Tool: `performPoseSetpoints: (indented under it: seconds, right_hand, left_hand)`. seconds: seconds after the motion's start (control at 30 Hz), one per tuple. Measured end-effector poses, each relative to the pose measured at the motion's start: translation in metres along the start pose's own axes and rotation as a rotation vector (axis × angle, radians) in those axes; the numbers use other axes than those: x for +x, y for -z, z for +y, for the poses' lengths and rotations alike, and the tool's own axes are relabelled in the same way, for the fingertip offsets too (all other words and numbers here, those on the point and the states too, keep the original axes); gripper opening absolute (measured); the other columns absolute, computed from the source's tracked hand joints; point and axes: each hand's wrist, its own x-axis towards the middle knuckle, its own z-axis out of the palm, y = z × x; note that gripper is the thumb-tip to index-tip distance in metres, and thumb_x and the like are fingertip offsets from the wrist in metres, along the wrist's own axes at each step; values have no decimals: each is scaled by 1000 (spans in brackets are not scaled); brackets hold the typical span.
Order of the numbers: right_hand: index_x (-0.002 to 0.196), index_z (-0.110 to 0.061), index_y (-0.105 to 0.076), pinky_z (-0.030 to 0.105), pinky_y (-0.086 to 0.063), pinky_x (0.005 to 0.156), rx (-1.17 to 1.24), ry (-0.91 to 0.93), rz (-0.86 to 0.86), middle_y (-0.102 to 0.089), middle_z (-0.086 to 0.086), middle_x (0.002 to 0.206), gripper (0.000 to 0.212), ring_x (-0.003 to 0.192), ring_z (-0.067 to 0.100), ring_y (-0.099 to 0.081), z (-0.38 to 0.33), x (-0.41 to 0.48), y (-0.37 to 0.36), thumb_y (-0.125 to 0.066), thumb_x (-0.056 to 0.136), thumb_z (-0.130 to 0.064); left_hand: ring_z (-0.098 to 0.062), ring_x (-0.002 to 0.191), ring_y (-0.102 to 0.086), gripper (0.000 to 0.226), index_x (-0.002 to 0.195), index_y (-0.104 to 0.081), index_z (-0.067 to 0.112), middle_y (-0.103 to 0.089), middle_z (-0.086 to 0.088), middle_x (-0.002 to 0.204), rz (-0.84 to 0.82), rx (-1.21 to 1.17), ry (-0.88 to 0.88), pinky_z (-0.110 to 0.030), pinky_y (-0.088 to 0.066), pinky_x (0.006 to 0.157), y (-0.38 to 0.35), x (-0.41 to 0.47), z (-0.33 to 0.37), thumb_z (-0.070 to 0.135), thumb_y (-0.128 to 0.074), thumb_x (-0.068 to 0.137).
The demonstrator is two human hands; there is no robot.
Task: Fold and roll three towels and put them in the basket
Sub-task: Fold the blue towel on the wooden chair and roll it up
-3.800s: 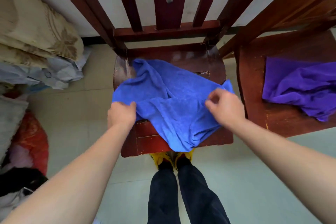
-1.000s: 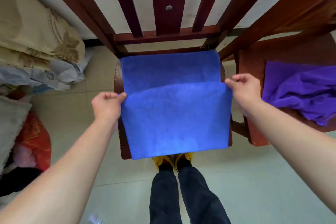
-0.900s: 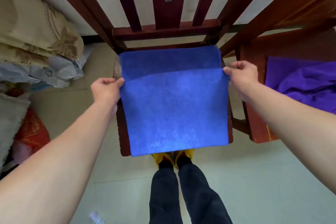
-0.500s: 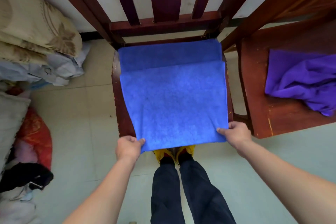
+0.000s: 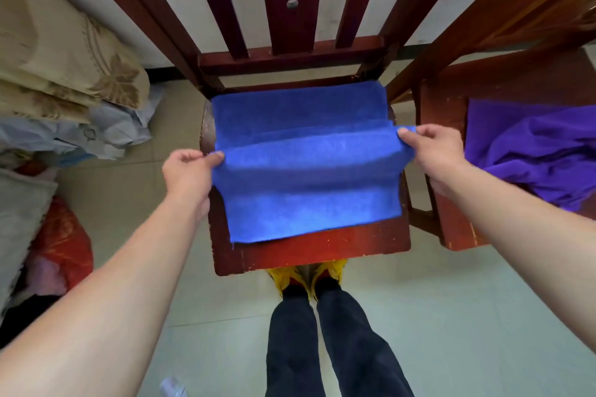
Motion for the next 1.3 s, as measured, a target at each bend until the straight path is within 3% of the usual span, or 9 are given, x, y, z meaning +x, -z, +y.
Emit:
performPoseSetpoints:
  seconds: [0.1, 0.17, 0.27, 0.43, 0.53, 0.7, 0.83, 1.07, 1.3]
  right_hand:
    - [83, -19, -65, 25, -46, 61, 0, -10, -8, -64, 2, 85, 10, 73, 12, -61, -3, 23, -12, -72, 84, -27]
    - [95, -21, -65, 32, -53, 76, -49, -42, 24, -65, 2, 97, 20, 87, 18, -63, 11, 28, -17, -75, 80, -30]
    - [103, -20, -65, 36, -52, 90, -206, -124, 64, -65, 2, 102, 34, 96, 21, -63, 45, 7, -16, -79, 75, -32]
    - [74, -12, -61, 30, -41, 58, -318, -297, -41, -64, 4, 73, 26, 65, 23, -56, 98, -37, -17, -79, 76, -31]
    - [59, -17, -47, 30, -41, 58, -224, -311, -53, -61, 7, 66, 35, 60, 24, -54, 110, -43, -19, -74, 80, -28]
    - [64, -18, -46, 29, -45, 55, -49, -285, -31, -63, 7, 73, 32, 64, 22, -68, 88, -68, 2, -68, 87, -19]
    - [70, -13, -53, 23, -45, 47, 10, -250, -38, -64, 8, 71, 22, 43, 6, -63, 67, -104, 31, -67, 87, -11]
    - [73, -9, -61, 17, -44, 39, 71, -201, -44, -64, 7, 67, 14, 42, 5, -61, 72, -172, 68, -71, 84, -10]
    - [76, -8, -61, 16, -37, 34, 215, -205, 25, -63, 9, 69, 12, 40, 6, -56, 130, -252, 87, -69, 84, -7]
  left_hand:
    - [-20, 87, -59, 36, 92, -50, 19, -62, -7, 100, -5, 57, 20, -30, -46, 72, -12, 19, 4, 11, -79, 73]
    - [-18, 86, -57, 42, 103, -48, 17, -60, -5, 102, 4, 120, 41, -27, -43, 72, -12, 15, -7, 15, -79, 76]
    - [-20, 82, -54, 39, 98, -52, 15, -60, -7, 99, 84, 321, 54, -27, -44, 74, -3, -2, -47, 20, -82, 73]
    - [-23, 60, -37, 42, 64, -40, 16, -44, -5, 64, 34, 574, 116, -31, -34, 58, 7, -26, -115, 23, -79, 75]
    - [-20, 59, -33, 46, 58, -33, 19, -38, -7, 62, 10, 457, 145, -30, -33, 56, 9, -31, -126, 23, -77, 73]
    - [-19, 62, -64, 23, 71, -52, 10, -64, -6, 77, 3, 186, 244, -25, -49, 56, 34, -64, -107, 14, -68, 87]
    - [-14, 53, -64, 14, 77, -58, 8, -67, -10, 79, 37, 123, 240, -22, -48, 51, 64, -113, -89, 10, -64, 90]
    - [-7, 35, -56, 19, 73, -55, 6, -62, -12, 66, 30, 50, 224, -15, -44, 37, 107, -177, -101, 6, -62, 90]
    - [-6, 34, -58, 14, 77, -55, 8, -63, -9, 68, -23, 37, 139, -15, -43, 36, 157, -227, -148, 6, -62, 90]
